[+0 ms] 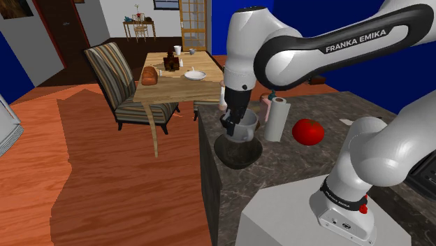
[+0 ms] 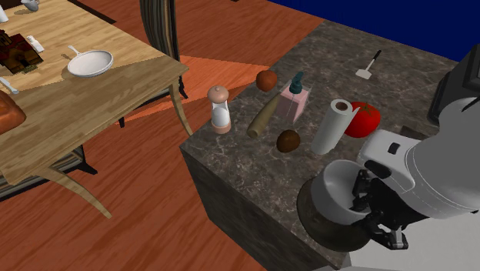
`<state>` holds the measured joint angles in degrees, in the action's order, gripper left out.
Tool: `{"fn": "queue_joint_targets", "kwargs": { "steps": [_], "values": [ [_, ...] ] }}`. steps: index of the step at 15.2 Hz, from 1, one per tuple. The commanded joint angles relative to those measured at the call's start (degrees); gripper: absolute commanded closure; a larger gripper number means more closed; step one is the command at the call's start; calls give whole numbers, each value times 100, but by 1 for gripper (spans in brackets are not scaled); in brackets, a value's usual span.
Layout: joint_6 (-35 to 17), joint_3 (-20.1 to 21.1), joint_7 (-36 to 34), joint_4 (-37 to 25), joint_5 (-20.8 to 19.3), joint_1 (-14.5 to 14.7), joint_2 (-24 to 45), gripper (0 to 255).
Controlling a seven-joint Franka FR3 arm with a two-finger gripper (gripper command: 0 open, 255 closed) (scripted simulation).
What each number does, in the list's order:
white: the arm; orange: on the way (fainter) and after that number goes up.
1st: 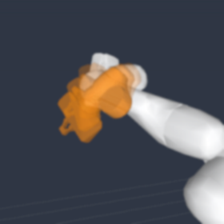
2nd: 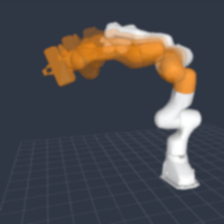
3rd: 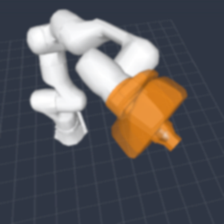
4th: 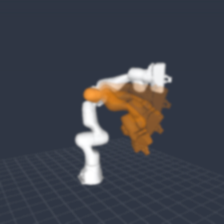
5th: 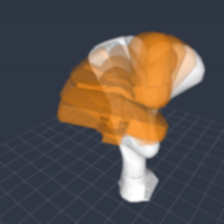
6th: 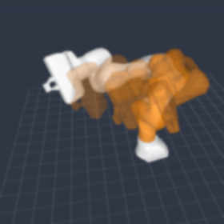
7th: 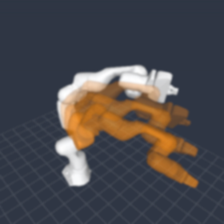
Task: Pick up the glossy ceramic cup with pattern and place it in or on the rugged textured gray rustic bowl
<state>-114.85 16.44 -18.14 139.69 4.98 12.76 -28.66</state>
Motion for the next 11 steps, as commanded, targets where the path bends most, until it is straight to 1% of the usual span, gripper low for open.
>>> {"fn": "queue_joint_targets", "kwargs": {
  "steps": [1, 5, 11],
  "values": [
    [-172, 17, -6, 118, 0, -2, 47, 255],
    [-485, 56, -27, 342, 6, -1, 137, 255],
    [-485, 56, -27, 342, 6, -1, 137, 255]
  ]
}}
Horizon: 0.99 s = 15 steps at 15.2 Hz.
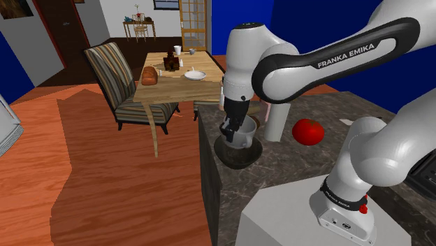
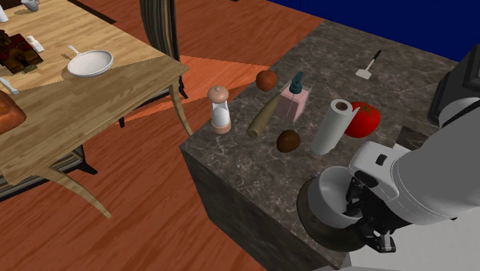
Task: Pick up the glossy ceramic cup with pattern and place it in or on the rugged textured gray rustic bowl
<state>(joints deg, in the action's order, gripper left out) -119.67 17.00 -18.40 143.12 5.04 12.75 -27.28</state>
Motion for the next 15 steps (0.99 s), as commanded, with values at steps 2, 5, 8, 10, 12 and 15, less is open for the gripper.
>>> {"fn": "queue_joint_targets", "kwargs": {
  "steps": [2, 5, 8, 10, 12, 15],
  "values": [
    [-3, 0, 0, -1, 0, 0, -1, 0],
    [-4, 0, 0, -1, -1, 0, 0, 0],
    [209, -21, 8, -139, 2, 5, -77, 0],
    [624, -61, 19, -434, 1, 11, -198, 0],
    [784, -75, 22, -558, -1, 12, -235, 0],
    [785, -75, 22, -558, -1, 12, -235, 0]
  ]
}}
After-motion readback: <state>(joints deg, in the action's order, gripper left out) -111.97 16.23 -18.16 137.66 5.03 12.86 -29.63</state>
